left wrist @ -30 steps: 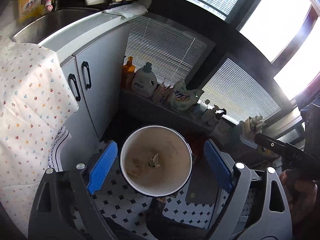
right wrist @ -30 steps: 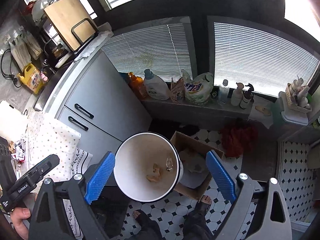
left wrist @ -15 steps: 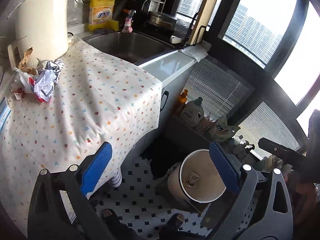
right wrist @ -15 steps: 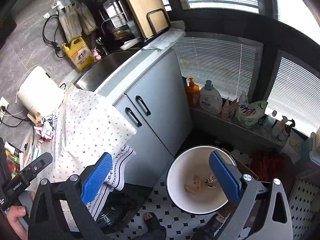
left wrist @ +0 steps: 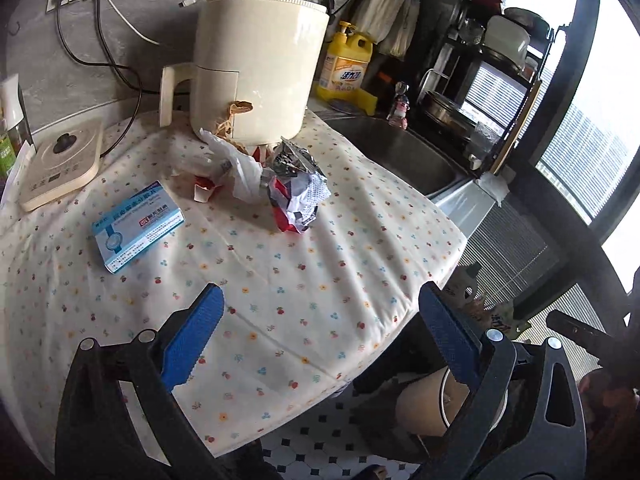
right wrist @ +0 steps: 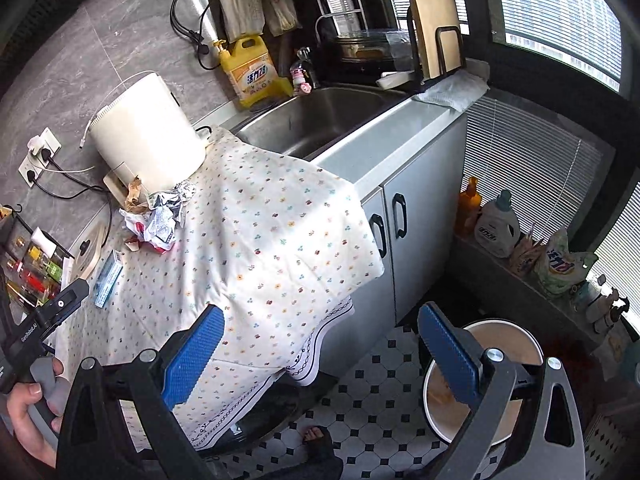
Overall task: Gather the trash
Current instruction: 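Move the left gripper back to the blue-white medicine box, then grasp the blue-white medicine box with the left gripper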
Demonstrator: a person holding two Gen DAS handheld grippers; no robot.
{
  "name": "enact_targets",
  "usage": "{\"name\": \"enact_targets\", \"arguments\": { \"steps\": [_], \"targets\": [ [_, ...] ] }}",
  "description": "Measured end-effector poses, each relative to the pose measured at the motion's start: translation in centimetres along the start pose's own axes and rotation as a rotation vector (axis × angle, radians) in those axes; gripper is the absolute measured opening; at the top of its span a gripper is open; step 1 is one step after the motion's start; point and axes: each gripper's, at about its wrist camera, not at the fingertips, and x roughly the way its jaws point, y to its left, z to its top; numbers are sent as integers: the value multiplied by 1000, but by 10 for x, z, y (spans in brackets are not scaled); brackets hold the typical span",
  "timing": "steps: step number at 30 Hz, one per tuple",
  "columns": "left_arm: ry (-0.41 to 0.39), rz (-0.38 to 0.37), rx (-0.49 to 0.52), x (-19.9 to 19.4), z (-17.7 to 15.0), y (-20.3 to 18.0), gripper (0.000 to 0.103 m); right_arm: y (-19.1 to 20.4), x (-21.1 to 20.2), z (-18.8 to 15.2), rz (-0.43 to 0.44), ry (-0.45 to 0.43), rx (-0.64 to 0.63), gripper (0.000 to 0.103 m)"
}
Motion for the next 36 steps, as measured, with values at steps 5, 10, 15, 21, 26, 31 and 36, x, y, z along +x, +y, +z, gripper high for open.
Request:
{"name": "enact_targets", "arguments": {
  "steps": [5,10,15,21,26,31,36],
  "targets": [
    [-17,25,-25,-2,9,50,97,46,18,3,30,-2,-26,95],
    [-30,40,-31,4,18,94,97,90,41,9,74,4,-45,93],
    [-21,48,-51,12,30,133,97,128,65,17,93,26,-45,85],
    [-3,57,-28,26,44,164,97,162,83,26,101,22,-47,85],
    [34,45,-22,47,50,177,97,178,95,31,106,32,-34,85],
    [70,23,-11,74,59,184,97,182,102,33,86,42,-20,85],
    [106,-5,-31,102,64,189,97,177,103,34,55,46,-3,86]
  ]
}}
